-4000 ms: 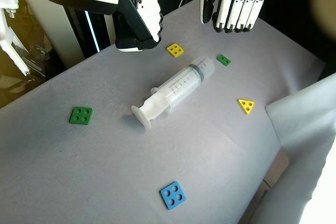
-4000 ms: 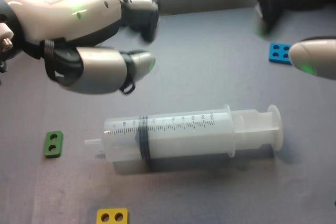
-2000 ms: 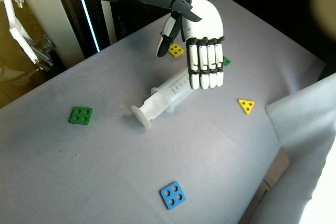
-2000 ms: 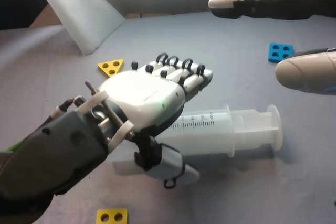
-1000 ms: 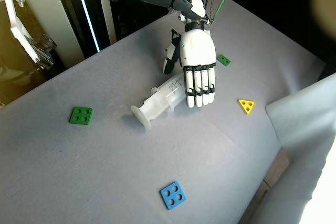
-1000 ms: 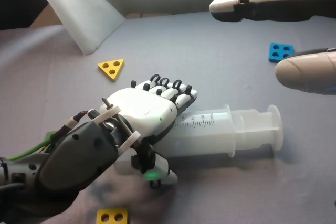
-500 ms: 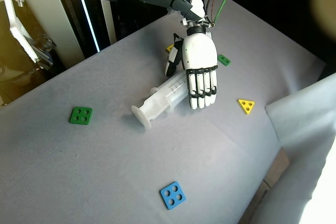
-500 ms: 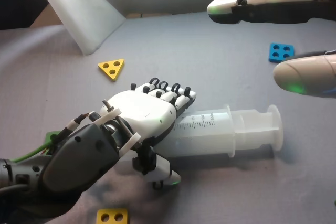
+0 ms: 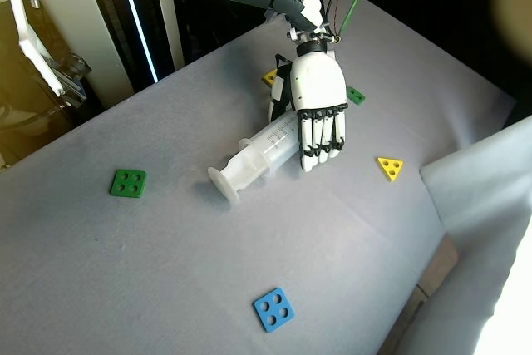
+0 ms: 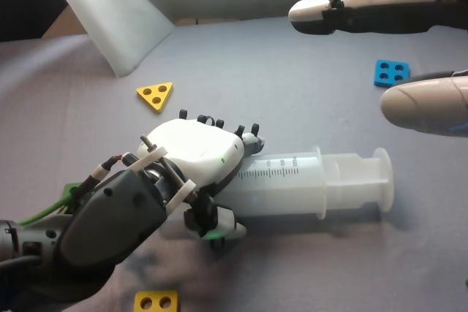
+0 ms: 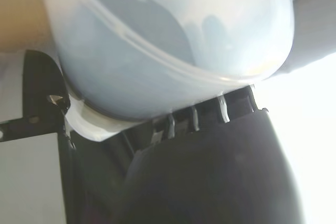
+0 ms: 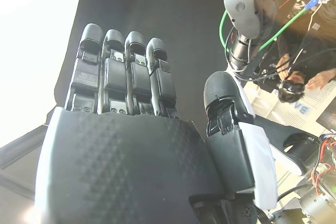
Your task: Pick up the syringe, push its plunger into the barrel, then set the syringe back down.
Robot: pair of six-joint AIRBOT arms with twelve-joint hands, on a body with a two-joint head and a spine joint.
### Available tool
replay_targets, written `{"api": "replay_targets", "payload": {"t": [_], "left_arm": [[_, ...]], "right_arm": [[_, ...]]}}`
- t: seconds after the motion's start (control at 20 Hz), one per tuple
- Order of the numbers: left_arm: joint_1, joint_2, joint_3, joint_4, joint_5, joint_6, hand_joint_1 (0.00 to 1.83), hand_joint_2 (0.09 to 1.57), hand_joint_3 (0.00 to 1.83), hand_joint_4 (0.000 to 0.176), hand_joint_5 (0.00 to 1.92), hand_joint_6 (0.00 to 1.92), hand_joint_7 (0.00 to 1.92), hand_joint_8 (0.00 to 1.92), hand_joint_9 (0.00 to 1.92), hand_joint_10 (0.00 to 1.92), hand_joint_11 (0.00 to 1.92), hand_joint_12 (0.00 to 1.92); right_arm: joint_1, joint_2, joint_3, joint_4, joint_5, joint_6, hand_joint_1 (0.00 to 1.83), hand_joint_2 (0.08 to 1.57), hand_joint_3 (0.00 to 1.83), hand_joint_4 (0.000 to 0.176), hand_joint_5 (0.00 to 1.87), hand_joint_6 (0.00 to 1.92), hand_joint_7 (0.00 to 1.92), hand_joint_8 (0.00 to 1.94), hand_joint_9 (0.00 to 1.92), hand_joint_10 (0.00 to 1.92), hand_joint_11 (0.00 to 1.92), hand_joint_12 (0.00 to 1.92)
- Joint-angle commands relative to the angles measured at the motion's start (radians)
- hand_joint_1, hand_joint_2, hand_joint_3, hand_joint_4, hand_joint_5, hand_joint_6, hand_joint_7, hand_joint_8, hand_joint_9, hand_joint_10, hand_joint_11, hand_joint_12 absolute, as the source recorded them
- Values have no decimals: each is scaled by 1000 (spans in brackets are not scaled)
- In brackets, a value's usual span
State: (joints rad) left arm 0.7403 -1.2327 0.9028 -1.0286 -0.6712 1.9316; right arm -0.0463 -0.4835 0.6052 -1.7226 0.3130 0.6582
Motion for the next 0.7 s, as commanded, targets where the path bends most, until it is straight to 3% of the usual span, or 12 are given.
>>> {"api": "replay_targets", "payload": {"t": [0.0,0.05,0.1,0.15,0.2,0.3,0.45,0.65], "left_arm": [[-4,-11,3,33,-28,5,1345,1199,0,0,685,905,879,1189,826,1185,519,955],[-4,-11,2,33,-28,4,1349,1210,2,0,670,1079,869,1254,759,1471,549,1036],[-4,-11,2,34,-28,1,1348,1212,0,0,722,1072,851,1307,706,1508,579,1105],[-4,-11,2,34,-28,0,1350,1201,0,0,773,1033,847,1324,714,1480,619,1123],[-4,-11,2,34,-28,-2,1258,1183,0,0,849,966,870,1368,739,1140,646,1110],[-4,-11,0,35,-28,-8,1242,1166,0,0,928,865,865,1393,813,960,735,1026],[-6,-10,-7,45,-28,-37,1235,1177,0,0,965,830,784,1486,770,1012,720,1050],[-34,-5,-27,47,-28,-66,1214,1218,0,0,909,922,693,1610,681,1146,608,1198]], "right_arm": [[13,2,-5,36,-15,5,0,1452,2,0,232,4,200,3,138,3,0,375],[13,2,-6,36,-16,5,0,1450,1,0,226,1,192,0,132,1,0,377],[14,2,-8,36,-28,5,0,1453,1,0,244,6,209,4,143,4,0,409],[14,3,-11,36,-51,5,0,1455,2,0,261,9,224,6,153,7,0,443],[14,3,-16,36,-95,5,0,1457,2,0,272,9,236,6,162,8,0,470],[15,4,-28,36,-178,6,0,1455,0,0,254,1,220,0,148,1,0,462],[16,7,-36,36,-250,97,0,1452,0,0,250,1,225,2,157,6,0,485],[9,9,-36,36,-281,311,0,1439,0,0,234,1,206,0,146,0,0,444]]}}
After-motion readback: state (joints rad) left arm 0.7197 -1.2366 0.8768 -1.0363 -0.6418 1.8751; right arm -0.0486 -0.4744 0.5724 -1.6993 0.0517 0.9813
